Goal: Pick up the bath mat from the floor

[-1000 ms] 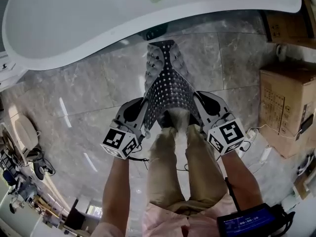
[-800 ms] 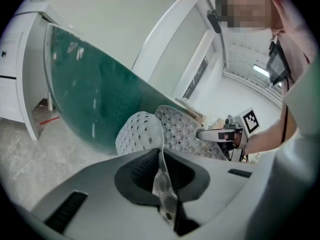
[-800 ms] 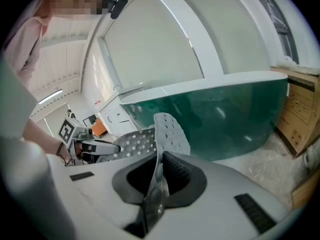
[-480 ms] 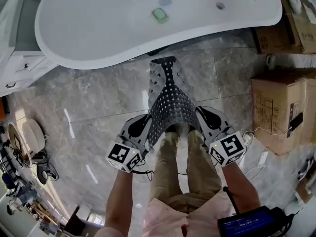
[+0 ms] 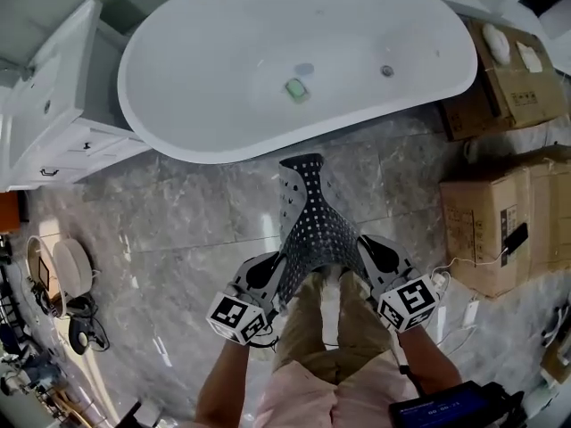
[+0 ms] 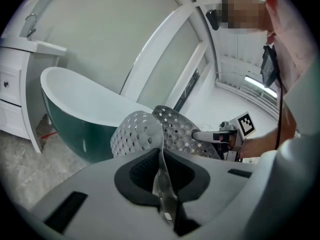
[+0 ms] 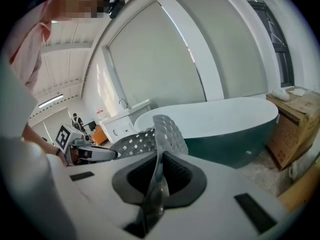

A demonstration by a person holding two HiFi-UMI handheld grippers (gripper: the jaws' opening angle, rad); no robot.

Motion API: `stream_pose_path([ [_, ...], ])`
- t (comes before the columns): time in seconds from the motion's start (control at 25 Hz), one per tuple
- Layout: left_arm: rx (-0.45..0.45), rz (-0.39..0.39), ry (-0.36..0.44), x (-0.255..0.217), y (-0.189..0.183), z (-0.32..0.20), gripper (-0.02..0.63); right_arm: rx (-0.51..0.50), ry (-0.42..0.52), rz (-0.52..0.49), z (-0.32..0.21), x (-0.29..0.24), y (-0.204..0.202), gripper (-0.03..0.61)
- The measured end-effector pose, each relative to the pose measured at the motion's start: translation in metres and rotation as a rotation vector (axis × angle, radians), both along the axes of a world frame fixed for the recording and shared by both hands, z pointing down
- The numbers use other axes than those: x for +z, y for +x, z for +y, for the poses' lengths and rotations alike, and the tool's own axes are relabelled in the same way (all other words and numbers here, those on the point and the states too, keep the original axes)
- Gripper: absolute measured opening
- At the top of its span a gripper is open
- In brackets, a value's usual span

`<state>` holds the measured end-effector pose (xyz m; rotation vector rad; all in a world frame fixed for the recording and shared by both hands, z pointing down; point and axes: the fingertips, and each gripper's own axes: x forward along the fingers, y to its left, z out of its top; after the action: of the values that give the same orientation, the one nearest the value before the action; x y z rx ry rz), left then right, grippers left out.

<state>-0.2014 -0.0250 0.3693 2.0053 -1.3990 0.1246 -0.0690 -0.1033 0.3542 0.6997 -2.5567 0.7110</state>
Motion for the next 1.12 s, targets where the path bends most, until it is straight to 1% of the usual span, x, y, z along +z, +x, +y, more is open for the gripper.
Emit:
stream_pose_path([
  [0.24,-0.065,-0.008,0.029,-0.053,0.009,0.011,0.04,-0.009,0.021,-0.02,0.003,-0.054,0.016,0.029],
  [0.48,-0.165,-0.085,0.073,-0.101,0.01,0.026,0.04,-0.036,0.093,-0.022,-0.003,-0.107,0.057,0.029],
  [0.64,-0.239,-0.115,0.088,-0.131,0.013,0.035,0.04,-0.021,0.132,-0.039,-0.008,-0.138,0.087,0.029],
  [0.8,-0.277,-0.164,0.127,-0.163,0.022,0.039,0.04,-0.001,0.163,-0.065,-0.01,-0.165,0.113,0.029],
  [1.0,-0.336,-0.227,0.176,-0.185,0.021,0.046,0.04,0.039,0.213,-0.084,-0.018,-0.175,0.139,0.029],
  [1.12,-0.381,-0.262,0.207,-0.205,0.019,0.055,0.04,0.071,0.252,-0.095,-0.022,-0.19,0.158,0.029],
])
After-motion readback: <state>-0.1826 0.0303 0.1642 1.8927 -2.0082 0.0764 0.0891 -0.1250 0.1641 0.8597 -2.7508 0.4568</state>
